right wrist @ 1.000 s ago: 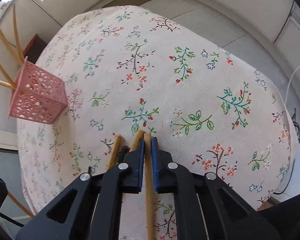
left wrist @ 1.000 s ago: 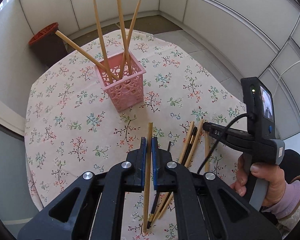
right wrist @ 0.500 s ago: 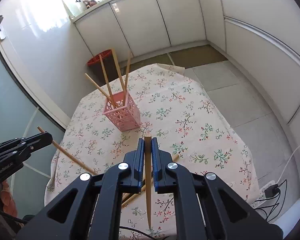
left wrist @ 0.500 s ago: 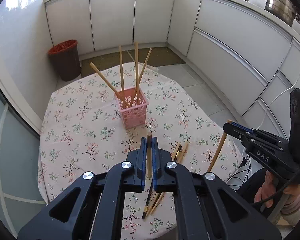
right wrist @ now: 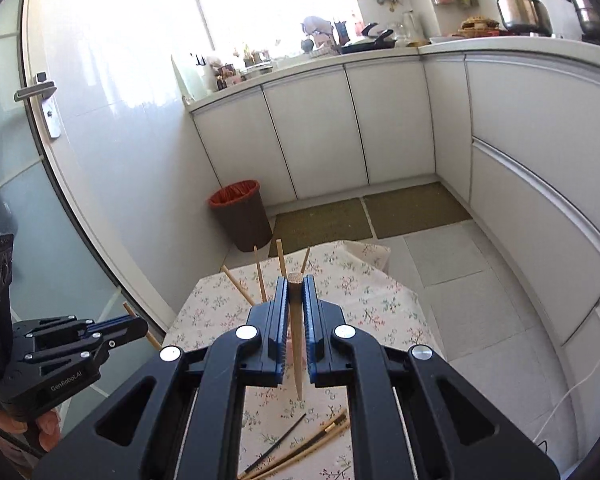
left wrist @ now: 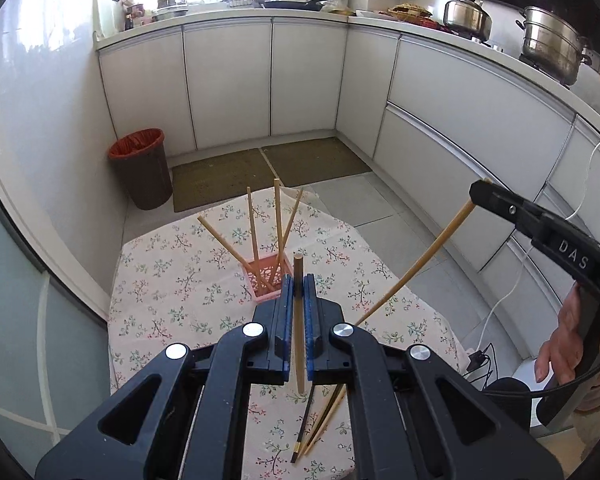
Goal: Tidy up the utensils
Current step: 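Carry both held chopsticks up over the pink basket, then lower both chopsticks into the pink basket and open both grippers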
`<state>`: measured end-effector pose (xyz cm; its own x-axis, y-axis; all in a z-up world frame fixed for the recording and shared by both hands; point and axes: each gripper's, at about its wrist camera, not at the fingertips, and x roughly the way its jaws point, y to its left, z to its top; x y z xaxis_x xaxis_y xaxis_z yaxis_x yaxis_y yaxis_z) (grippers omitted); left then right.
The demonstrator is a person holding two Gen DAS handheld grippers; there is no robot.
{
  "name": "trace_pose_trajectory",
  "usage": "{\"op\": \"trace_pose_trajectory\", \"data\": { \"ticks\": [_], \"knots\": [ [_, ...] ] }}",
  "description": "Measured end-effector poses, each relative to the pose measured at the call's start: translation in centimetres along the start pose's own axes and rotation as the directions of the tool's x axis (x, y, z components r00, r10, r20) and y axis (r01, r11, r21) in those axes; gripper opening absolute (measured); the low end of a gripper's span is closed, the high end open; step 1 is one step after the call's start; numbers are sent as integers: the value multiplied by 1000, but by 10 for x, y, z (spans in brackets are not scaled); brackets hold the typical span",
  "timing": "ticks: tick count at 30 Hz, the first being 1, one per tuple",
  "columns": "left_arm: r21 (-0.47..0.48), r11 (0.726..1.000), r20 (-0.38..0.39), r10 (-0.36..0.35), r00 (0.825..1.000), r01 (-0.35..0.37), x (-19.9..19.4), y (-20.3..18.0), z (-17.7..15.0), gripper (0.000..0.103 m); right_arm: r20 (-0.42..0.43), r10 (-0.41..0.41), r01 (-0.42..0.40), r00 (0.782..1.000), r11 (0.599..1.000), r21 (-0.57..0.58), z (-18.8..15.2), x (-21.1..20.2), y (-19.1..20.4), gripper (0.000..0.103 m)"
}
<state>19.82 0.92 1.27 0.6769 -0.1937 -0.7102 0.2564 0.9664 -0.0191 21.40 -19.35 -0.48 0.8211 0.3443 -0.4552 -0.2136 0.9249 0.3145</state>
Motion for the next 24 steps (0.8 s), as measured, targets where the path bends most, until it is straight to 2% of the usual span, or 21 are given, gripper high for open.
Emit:
{"op": "trace_pose_trajectory", "data": {
  "ticks": [5,11,17,24],
  "knots": [
    [-27,1000,38,12,999,-11,-6,10,23,4,52,28,-28,998,1000,-7,28,-2,9,8],
    [-76,997,80,29,996,-23,3,20,53,4,81,46,-46,996,999,-2,48,23,14,8],
    [-95,994,72,57,996,-50,39,27,75,4,68,48,-48,997,999,10,52,56,11,8],
    [-117,991,36,77,996,-72,86,45,73,4,41,43,-43,998,999,6,45,94,9,8]
  ]
}}
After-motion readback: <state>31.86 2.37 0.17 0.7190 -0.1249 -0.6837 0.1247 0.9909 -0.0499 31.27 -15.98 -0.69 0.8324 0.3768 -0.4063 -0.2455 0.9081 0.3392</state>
